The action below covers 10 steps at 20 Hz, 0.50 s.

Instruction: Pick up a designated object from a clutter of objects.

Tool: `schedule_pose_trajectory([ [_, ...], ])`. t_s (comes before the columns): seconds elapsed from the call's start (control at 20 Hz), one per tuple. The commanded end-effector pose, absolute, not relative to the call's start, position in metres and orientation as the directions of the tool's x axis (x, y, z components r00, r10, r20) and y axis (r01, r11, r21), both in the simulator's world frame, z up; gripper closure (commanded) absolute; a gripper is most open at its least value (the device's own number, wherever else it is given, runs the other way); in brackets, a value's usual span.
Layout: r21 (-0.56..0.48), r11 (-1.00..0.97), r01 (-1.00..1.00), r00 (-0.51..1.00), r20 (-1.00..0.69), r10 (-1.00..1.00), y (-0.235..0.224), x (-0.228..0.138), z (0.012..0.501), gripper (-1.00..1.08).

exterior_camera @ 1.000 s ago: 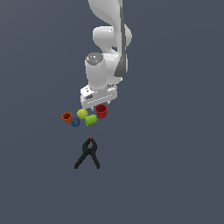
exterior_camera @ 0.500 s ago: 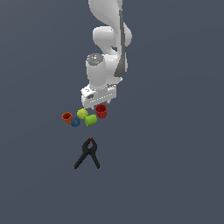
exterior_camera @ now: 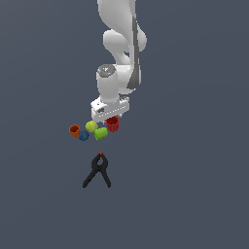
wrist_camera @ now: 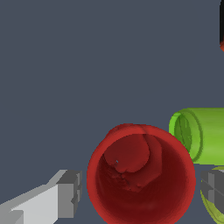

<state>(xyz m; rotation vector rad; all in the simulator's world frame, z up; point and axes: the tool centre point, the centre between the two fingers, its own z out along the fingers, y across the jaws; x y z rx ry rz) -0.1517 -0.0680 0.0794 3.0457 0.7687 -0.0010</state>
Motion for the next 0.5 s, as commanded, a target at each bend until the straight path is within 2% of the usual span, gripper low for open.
schedule_pose_trajectory([
  [0.0, 0.0, -0.88, 0.475, 0.88, -0.001, 0.475, -0.068, -0.152, 0.069, -0.92],
  [0.45, 0.0, -0.879, 0.476, 0.879, 0.0, 0.476, -0.068, -0.152, 0.048, -0.92],
])
